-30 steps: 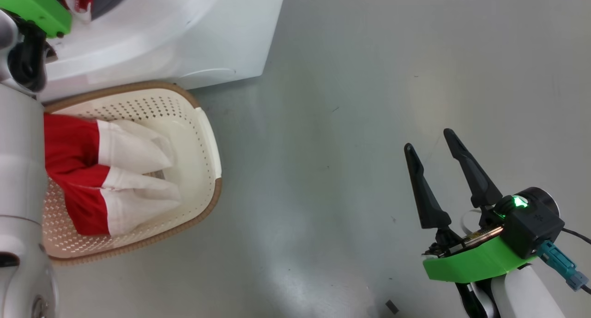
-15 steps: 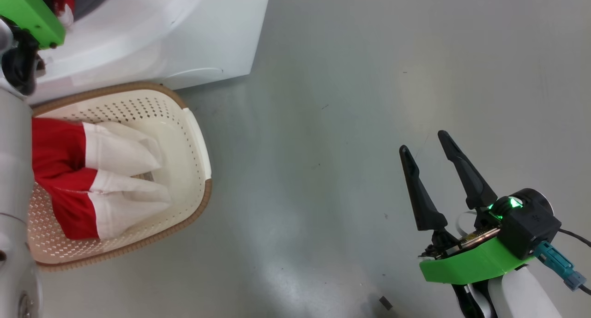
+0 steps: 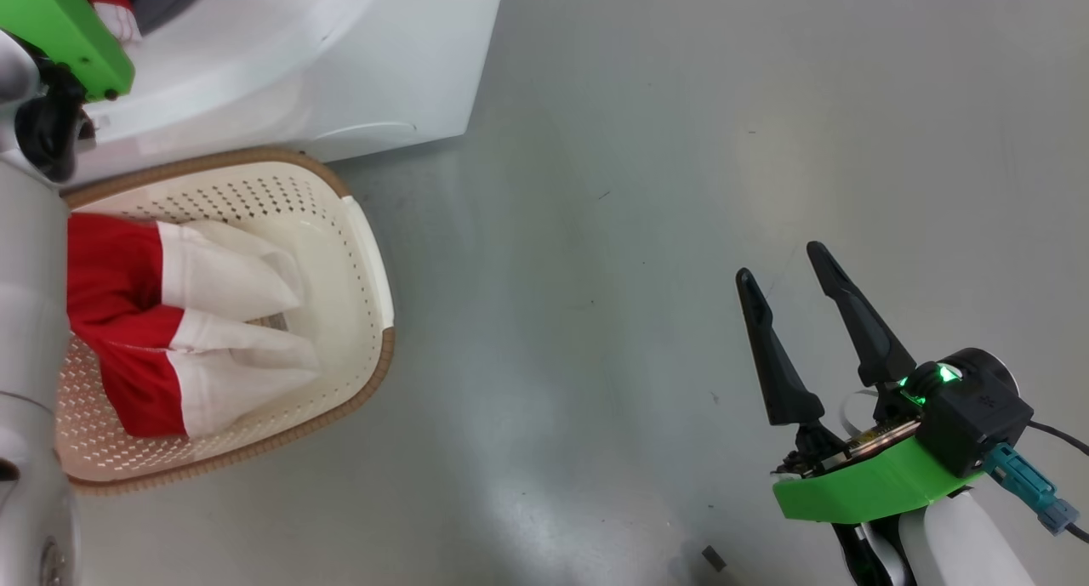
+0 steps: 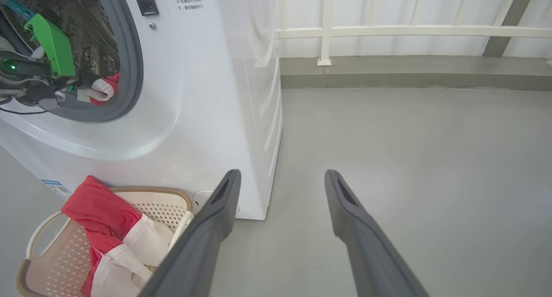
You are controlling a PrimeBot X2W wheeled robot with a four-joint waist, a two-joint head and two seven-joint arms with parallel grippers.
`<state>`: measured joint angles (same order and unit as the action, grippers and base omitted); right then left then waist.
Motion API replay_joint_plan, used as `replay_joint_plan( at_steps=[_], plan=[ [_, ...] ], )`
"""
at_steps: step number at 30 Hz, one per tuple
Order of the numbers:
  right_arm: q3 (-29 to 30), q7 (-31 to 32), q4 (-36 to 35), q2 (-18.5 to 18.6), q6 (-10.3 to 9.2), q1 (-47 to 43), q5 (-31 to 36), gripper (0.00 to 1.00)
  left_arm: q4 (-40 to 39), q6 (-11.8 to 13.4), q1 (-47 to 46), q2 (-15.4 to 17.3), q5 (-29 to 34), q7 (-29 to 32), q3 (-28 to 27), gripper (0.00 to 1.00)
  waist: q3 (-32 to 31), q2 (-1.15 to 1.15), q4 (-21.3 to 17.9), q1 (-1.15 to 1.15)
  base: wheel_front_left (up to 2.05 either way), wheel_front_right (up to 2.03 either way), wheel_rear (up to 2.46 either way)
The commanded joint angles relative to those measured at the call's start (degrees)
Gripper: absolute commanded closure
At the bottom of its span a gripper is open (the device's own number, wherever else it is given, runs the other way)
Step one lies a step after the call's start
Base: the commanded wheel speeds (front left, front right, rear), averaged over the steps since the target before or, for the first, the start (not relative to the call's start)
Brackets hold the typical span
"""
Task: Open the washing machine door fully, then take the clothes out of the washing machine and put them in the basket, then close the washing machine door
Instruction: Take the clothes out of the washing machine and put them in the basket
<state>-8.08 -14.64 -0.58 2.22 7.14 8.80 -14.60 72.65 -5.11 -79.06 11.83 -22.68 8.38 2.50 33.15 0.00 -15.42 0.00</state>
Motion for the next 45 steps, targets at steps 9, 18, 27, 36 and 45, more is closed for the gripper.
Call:
replay_joint_plan(
  at_steps=[9,18,27,36,45],
  plan=[
    [-0.9,-0.4,-1.1,0.7,0.35,0.9,-0.4,0.0,-2.7,-0.9,-1.4,3.0,1.0,-5.0,1.9,1.0,-0.4,0.0,1.1,0.0,0.0,0.0,0.0],
    [-0.5,-0.4,-1.0,0.7,0.35,0.9,-0.3,0.0,-6.5,-0.3,2.2,4.3,4.4,-15.2,5.6,1.0,-0.8,0.0,2.6,0.0,0.0,0.0,0.0],
    [-0.3,-0.4,-1.0,0.7,0.35,1.0,-0.2,0.0,-13.1,0.9,8.6,5.3,3.8,-22.4,4.8,1.0,-1.3,0.0,3.5,0.0,0.0,0.0,0.0],
    [-0.1,-0.4,-1.2,0.7,0.35,1.0,0.0,0.0,-26.8,3.2,18.3,6.7,3.7,-23.3,3.1,1.0,-1.7,0.0,4.4,0.0,0.0,0.0,0.0],
    [0.1,-0.4,-0.9,0.7,0.35,1.3,0.0,0.0,-41.6,6.3,30.5,7.1,3.5,-23.3,1.6,1.0,-3.2,0.0,5.3,0.0,0.0,0.0,0.0]
  ],
)
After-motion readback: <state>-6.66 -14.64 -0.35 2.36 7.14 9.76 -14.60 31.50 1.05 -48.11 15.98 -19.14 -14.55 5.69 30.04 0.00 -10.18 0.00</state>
